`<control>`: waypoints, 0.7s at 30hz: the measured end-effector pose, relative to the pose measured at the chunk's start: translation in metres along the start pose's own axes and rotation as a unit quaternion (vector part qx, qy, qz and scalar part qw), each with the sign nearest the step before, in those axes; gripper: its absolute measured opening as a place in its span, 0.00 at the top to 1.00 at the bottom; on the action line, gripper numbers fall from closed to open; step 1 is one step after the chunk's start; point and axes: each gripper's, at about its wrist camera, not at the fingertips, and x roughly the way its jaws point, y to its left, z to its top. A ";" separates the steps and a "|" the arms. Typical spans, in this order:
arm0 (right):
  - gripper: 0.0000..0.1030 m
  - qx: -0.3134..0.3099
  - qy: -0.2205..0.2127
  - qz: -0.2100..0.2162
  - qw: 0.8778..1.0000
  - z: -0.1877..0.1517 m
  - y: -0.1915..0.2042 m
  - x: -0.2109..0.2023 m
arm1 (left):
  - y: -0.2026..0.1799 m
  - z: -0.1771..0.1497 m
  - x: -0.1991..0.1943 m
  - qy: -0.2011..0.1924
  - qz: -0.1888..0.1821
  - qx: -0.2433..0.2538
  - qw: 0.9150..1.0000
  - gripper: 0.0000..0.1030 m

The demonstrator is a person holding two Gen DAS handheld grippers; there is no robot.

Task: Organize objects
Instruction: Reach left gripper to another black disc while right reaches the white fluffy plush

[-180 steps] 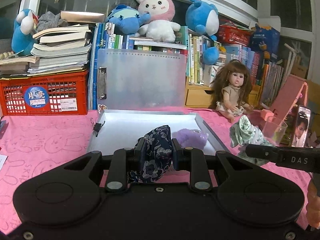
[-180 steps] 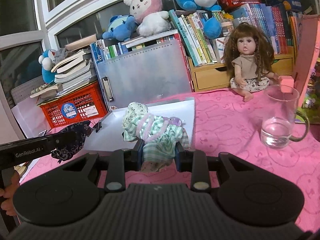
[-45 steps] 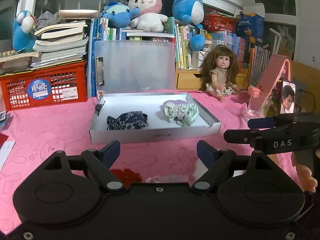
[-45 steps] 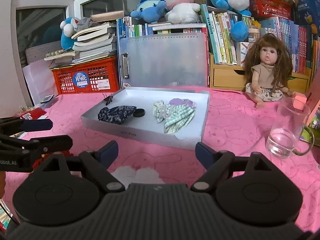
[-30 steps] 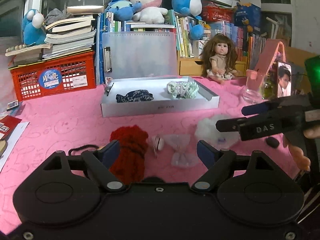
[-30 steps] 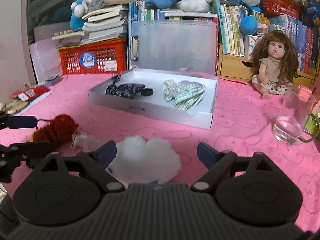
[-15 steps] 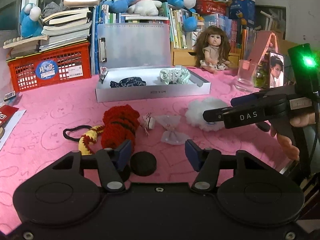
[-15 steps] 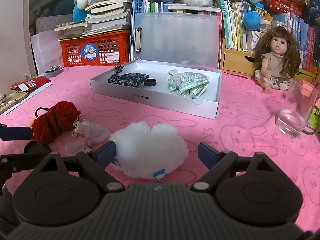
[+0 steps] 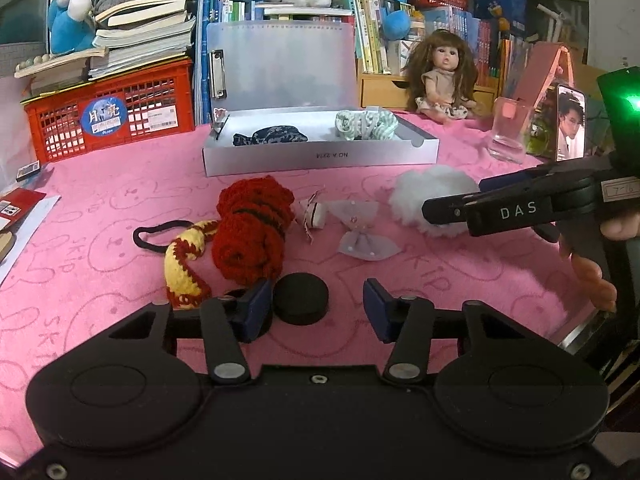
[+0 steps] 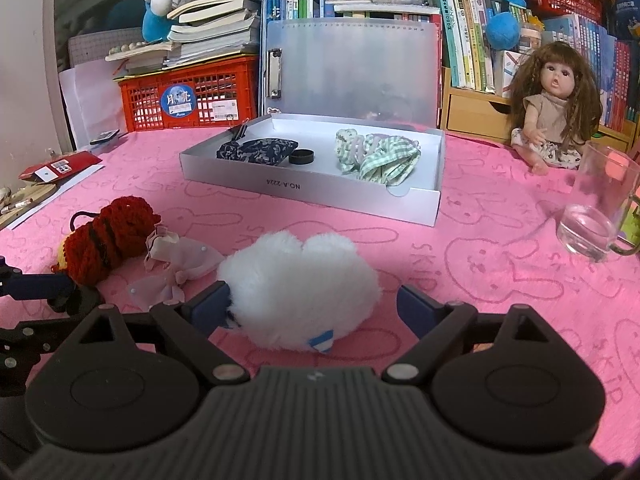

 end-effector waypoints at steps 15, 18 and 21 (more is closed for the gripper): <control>0.08 -0.001 0.007 0.003 1.000 -0.003 0.005 0.004 | -0.002 0.000 0.006 0.000 0.005 0.007 1.000 0.60; 0.08 -0.002 0.009 0.003 1.000 -0.004 0.007 0.005 | -0.002 0.001 0.007 0.004 -0.015 0.006 1.000 0.65; 0.08 -0.004 0.010 0.003 1.000 -0.004 0.008 0.006 | -0.005 0.000 0.008 0.007 -0.009 0.015 1.000 0.67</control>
